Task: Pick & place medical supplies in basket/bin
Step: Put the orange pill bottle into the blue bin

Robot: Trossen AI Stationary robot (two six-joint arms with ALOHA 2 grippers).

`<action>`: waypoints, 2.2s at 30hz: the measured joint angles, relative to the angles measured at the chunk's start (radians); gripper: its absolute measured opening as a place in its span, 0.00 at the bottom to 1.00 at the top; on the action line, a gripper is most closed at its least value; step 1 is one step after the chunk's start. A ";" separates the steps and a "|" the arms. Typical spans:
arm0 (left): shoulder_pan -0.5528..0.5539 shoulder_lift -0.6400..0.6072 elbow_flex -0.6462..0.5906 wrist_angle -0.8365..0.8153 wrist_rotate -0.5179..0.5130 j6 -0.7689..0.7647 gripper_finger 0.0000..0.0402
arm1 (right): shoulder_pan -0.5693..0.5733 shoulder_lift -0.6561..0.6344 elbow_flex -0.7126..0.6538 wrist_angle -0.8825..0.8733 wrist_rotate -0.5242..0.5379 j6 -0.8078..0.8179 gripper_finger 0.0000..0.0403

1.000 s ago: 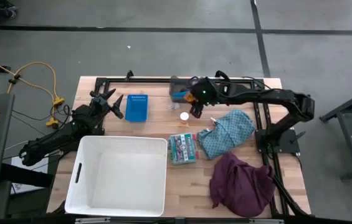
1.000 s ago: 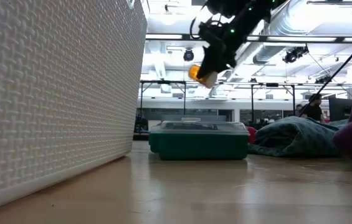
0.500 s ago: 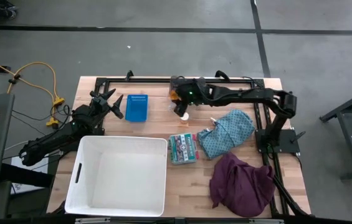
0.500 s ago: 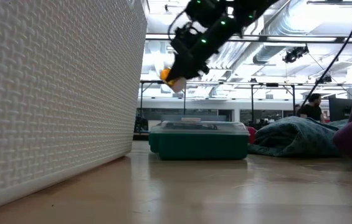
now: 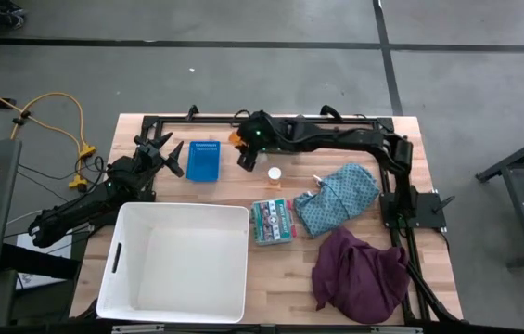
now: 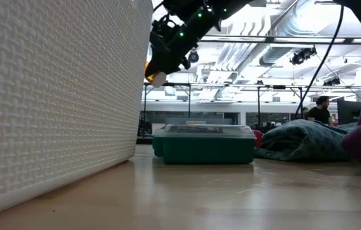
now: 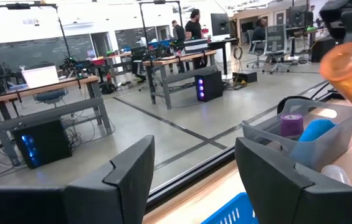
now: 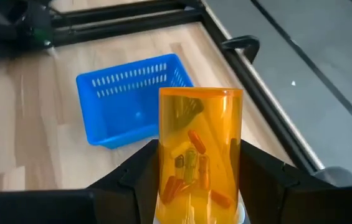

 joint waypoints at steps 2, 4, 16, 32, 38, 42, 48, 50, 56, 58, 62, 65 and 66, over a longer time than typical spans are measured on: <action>0.000 0.000 0.000 0.000 0.000 0.000 0.54 | 0.008 0.000 0.000 0.001 -0.013 0.002 0.42; 0.000 0.000 0.000 0.000 0.000 0.000 0.54 | 0.017 0.000 0.000 0.002 -0.024 0.008 0.42; 0.000 0.000 0.000 0.000 0.000 0.000 0.54 | 0.040 0.000 0.000 0.005 -0.072 0.008 0.42; 0.000 0.000 0.000 0.012 0.000 -0.074 0.54 | 0.039 0.000 0.000 0.009 -0.070 0.008 0.42; 0.000 0.000 0.000 0.021 0.000 -0.130 0.54 | 0.039 0.000 0.000 0.009 -0.068 0.008 0.42; 0.000 0.000 0.000 0.021 0.000 -0.136 0.54 | 0.039 0.000 0.000 0.009 -0.068 0.009 0.42; 0.000 0.000 0.000 0.021 0.000 -0.136 0.54 | 0.039 0.000 0.000 0.011 -0.068 0.009 0.42; 0.000 0.000 0.000 0.021 0.000 -0.136 0.54 | 0.039 0.000 0.000 0.017 -0.068 0.009 0.42; 0.000 0.000 0.000 0.044 -0.013 -0.148 0.54 | 0.039 -0.001 0.000 0.023 -0.068 0.009 0.42; 0.000 0.000 0.000 0.048 -0.020 -0.156 0.54 | 0.039 -0.001 0.000 0.023 -0.068 0.009 0.42; 0.000 0.000 0.000 0.048 -0.021 -0.166 0.54 | 0.039 -0.001 0.000 0.023 -0.068 0.009 0.42; 0.000 0.000 0.000 0.044 -0.020 -0.161 0.54 | 0.039 -0.001 0.000 0.023 -0.068 0.009 0.42; 0.000 0.000 0.000 0.042 -0.017 -0.152 0.54 | 0.039 -0.001 0.000 0.023 -0.068 0.009 0.42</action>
